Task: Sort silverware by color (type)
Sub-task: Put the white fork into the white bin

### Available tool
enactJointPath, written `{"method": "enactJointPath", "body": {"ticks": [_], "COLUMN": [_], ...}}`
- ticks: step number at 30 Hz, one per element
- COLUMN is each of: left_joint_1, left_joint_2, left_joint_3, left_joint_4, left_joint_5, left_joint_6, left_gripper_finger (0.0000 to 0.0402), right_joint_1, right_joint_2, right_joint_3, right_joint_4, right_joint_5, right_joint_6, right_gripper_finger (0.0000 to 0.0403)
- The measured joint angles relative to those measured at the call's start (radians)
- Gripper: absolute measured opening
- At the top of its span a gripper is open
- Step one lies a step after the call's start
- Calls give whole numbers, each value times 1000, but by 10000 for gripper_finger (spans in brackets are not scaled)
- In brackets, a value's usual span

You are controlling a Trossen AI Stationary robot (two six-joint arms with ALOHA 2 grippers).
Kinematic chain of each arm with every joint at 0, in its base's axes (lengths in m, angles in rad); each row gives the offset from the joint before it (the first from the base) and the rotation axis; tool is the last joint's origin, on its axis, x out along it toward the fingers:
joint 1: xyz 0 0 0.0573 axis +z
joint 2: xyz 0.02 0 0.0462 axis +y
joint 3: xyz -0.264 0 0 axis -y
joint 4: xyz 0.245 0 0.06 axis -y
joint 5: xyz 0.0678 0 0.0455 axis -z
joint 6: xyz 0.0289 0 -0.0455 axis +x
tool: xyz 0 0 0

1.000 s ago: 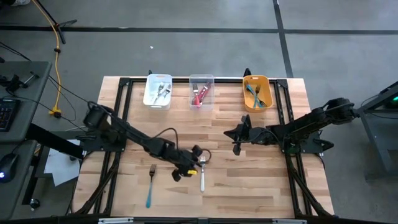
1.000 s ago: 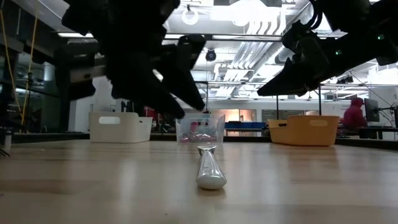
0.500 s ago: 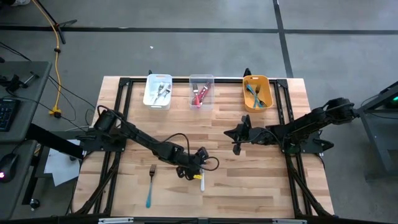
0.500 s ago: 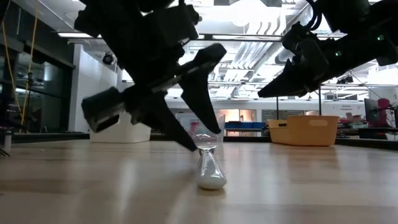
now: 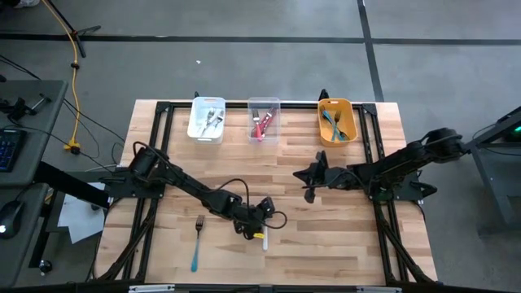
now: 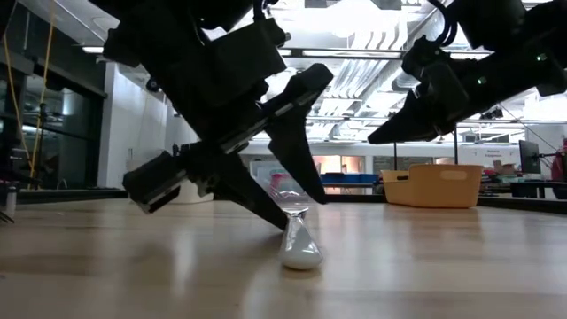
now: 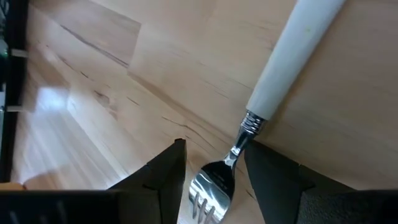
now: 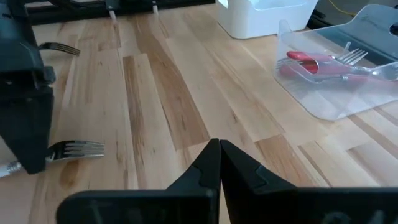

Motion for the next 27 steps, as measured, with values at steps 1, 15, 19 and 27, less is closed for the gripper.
{"method": "enactJointPath", "body": {"ticks": [1, 15, 19, 27], "left_joint_1": [0, 2, 4, -4], "left_joint_2": [4, 12, 12, -5], "left_joint_3": [0, -3, -3, -4], "left_joint_4": [7, 22, 19, -44], "left_joint_5": [-1, -14, -32, -106], "left_joint_6": [0, -8, 3, -85], "left_gripper_finger": [161, 24, 7, 2], "right_joint_1": [0, 0, 0, 0], "right_joint_2": [8, 92, 92, 92], "right_joint_3": [0, 0, 0, 0], "right_joint_4": [6, 67, 67, 67], "right_joint_5": [0, 0, 0, -1], "right_joint_6": [0, -3, -3, -3], "right_gripper_finger": [0, 0, 0, 0]}}
